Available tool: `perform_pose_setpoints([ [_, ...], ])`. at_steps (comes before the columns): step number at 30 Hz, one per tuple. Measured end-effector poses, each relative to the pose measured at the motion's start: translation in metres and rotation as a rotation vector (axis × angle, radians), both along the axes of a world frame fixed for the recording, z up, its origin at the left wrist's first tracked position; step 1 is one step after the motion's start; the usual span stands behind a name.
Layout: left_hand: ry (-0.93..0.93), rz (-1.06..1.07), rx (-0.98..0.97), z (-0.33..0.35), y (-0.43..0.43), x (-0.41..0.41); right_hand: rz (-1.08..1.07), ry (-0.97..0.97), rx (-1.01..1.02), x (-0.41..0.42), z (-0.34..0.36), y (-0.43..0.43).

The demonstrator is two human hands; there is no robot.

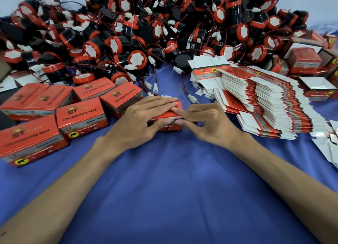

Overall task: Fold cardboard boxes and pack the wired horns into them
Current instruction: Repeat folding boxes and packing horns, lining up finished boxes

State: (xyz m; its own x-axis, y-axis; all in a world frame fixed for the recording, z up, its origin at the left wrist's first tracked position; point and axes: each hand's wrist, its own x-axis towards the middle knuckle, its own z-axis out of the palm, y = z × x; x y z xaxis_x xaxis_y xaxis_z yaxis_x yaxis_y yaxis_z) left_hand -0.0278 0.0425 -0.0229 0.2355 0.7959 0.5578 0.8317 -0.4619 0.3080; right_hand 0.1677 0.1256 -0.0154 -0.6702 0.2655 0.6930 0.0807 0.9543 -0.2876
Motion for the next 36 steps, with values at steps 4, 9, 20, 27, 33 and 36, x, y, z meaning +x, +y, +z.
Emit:
perform_pose_setpoints([
  [4,-0.011,0.001,0.052,-0.002,0.002,0.004,-0.019,-0.052,0.121,0.003,0.0,0.0],
  [9,-0.001,0.003,0.04,0.0,0.001,0.005,-0.061,-0.05,0.329,0.002,-0.001,0.0],
  [20,0.161,0.056,0.037,0.001,-0.002,0.007,-0.042,-0.079,0.219,0.003,0.003,-0.001],
  [27,0.244,0.168,0.138,0.003,-0.007,0.012,-0.112,0.004,0.301,0.004,0.006,0.002],
  [33,0.338,0.153,0.22,-0.002,-0.006,0.013,-0.105,0.042,0.224,0.0,-0.003,0.004],
  [36,0.301,0.117,0.224,-0.003,-0.005,0.013,-0.103,0.033,0.213,-0.002,-0.004,0.003],
])
